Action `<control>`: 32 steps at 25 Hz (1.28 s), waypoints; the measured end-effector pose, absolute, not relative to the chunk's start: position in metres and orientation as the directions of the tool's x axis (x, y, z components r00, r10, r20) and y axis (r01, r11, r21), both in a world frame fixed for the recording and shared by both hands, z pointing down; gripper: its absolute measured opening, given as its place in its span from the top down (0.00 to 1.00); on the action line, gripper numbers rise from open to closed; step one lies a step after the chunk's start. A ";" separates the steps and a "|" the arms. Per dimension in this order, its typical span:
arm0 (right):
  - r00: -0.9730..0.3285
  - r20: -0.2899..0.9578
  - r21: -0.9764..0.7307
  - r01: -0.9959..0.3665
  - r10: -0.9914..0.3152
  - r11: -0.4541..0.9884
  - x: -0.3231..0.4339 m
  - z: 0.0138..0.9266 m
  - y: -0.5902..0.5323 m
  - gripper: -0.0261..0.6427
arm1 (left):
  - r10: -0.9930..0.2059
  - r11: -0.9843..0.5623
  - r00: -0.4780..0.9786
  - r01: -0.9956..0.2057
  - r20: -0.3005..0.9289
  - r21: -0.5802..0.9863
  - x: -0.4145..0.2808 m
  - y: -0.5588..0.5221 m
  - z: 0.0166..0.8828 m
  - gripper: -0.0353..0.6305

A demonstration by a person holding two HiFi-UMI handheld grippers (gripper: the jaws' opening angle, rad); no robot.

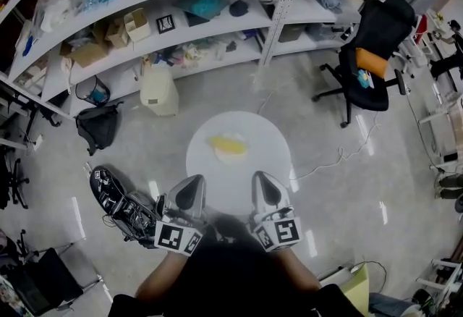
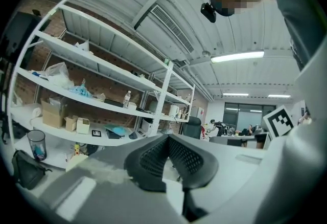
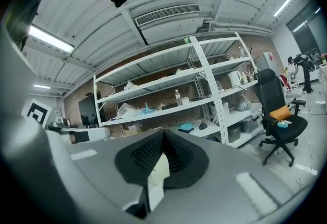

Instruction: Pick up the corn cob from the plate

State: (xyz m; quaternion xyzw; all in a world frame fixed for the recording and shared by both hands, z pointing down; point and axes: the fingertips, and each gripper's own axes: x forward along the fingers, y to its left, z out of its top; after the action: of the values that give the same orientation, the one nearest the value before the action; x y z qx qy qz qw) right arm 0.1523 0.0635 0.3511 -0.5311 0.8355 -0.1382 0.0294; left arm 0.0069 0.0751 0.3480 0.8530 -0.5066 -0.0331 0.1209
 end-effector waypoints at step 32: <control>-0.387 0.208 -0.256 -0.908 -0.898 0.332 0.131 0.402 -0.015 0.95 | -0.841 -0.475 0.528 -0.825 0.118 0.305 -0.017 -0.011 0.386 0.95</control>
State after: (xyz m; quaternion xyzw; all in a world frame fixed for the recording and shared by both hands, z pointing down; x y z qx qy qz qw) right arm 0.1311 -0.0152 0.4020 -0.5535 0.8159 -0.1667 -0.0145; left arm -0.0171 -0.0109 0.3855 0.8585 -0.4852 -0.0242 0.1641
